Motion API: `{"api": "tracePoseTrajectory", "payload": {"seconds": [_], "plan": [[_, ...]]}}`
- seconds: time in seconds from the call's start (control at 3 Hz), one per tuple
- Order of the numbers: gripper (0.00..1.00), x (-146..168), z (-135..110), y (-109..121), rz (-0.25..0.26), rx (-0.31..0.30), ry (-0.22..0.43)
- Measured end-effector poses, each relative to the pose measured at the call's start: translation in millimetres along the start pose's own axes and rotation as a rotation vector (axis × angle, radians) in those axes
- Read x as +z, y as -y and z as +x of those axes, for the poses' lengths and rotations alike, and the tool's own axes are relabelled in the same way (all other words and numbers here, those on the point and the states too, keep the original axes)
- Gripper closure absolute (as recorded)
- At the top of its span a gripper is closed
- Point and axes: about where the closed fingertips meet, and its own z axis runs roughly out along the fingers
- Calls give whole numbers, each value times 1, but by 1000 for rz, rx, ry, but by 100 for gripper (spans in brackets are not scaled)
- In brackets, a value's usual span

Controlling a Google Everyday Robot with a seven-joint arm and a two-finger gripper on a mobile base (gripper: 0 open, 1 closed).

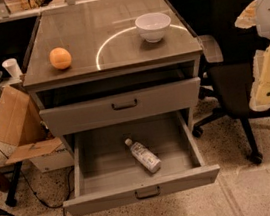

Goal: Pick blue plastic bottle from middle drawer and place on counter

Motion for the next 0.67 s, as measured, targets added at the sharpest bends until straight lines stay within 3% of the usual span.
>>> {"api": "tracePoseTrajectory", "payload": {"seconds": [0.33,0.67], "plan": [[0,0,0,0,0,0,0],[0,9,6,-4,4,48,53]]}}
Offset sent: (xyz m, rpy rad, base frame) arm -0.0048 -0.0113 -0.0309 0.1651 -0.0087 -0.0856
